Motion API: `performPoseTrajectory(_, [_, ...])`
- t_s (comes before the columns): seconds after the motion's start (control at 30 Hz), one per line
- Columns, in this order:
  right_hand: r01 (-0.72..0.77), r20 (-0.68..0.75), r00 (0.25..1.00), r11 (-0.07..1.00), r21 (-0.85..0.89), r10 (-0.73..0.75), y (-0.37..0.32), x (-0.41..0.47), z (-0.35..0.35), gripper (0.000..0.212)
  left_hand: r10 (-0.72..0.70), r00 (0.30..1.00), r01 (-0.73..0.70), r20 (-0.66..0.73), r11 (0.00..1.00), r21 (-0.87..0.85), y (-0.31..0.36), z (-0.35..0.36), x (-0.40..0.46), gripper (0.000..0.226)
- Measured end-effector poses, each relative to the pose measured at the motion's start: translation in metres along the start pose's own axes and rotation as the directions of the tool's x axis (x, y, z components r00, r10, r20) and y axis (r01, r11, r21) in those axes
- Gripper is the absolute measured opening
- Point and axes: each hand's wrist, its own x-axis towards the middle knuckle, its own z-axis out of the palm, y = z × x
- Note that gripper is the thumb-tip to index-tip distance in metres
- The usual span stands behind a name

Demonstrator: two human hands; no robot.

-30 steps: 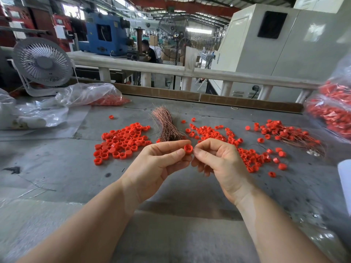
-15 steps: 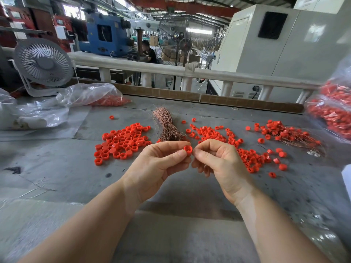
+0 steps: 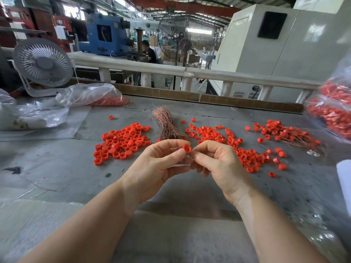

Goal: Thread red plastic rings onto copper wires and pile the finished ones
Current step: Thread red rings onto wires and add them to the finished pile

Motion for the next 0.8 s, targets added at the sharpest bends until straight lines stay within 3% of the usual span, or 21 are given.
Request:
performPoseTrajectory(0.47, [0.019, -0.017, 1.0, 1.0, 0.016, -0.019, -0.0018, 0.0009, 0.0015, 0.031, 0.002, 0.997, -0.011, -0.08, 0.994, -0.111, 0.0021, 0.0007, 0.0019, 0.02])
performPoseTrajectory(0.8, [0.013, -0.027, 1.0, 0.999, 0.03, -0.012, -0.003, -0.0014, 0.0006, 0.03, -0.071, 0.996, 0.059, -0.062, 0.983, -0.175, 0.0036, 0.0007, 0.001, 0.025])
